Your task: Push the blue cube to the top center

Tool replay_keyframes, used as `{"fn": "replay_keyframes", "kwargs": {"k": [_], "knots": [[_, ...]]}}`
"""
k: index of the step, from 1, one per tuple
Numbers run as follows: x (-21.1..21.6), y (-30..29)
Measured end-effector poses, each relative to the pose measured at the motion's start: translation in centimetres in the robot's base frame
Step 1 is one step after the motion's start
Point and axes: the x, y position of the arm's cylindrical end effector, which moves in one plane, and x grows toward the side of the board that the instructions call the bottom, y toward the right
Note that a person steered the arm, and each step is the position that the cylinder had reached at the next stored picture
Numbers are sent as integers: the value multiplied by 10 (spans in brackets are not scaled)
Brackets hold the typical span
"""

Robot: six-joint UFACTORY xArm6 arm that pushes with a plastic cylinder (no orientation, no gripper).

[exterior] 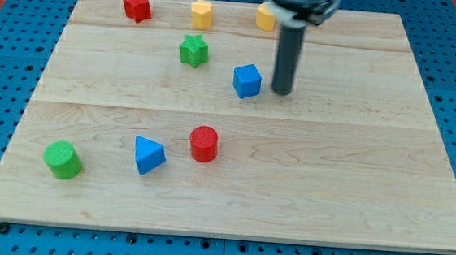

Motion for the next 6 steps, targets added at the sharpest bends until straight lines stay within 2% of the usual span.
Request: {"fn": "replay_keyframes", "kwargs": {"k": [1,2,3,4,6], "knots": [[-24,-48],[-9,31],[66,1],[29,-74],[-66,-93]]}}
